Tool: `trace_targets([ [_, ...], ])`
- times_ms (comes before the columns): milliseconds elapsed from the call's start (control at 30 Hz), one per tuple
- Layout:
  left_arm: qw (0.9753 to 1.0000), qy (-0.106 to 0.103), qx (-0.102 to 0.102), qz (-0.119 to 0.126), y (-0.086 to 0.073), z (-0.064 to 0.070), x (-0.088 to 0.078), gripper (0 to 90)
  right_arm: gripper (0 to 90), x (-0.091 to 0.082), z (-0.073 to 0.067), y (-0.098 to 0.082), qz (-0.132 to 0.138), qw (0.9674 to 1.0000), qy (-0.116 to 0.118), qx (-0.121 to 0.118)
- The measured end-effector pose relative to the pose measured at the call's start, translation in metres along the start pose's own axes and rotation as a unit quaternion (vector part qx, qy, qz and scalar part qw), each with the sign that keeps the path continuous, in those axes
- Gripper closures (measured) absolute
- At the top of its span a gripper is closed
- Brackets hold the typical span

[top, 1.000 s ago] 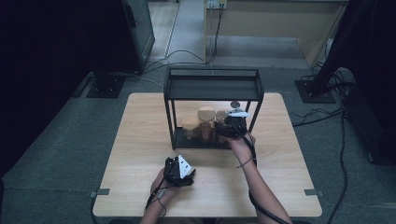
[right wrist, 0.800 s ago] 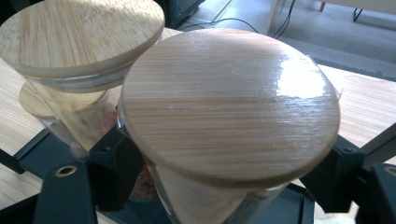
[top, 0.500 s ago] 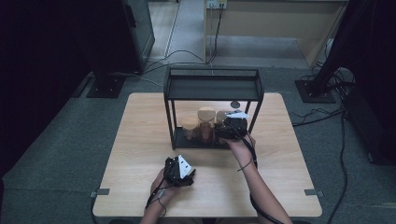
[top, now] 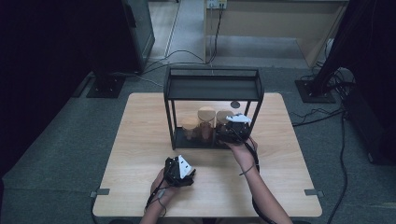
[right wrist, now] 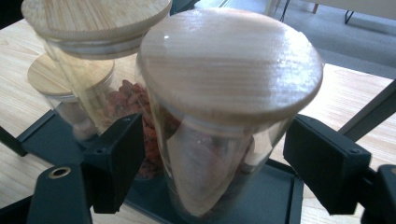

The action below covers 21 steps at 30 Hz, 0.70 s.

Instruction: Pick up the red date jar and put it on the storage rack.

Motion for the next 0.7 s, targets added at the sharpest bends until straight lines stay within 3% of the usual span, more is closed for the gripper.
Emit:
trace_targets([
  [700, 1.0, 0.0, 0.0, 0.0, 0.0, 0.0, 0.0, 19.9, 20.8, -0.008, -0.002, -0.014, 0.004, 0.9999, 0.015, 0.006],
])
Point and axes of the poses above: each handheld gripper's, and its own axes: x roughly forward along the jaws, y roughly out of its top, z roughly to its right, the point moved 1 cm from there along x, roughly forward along the jaws, and after that the axes turned 14 degrees about -z, right-handed, at the moved point
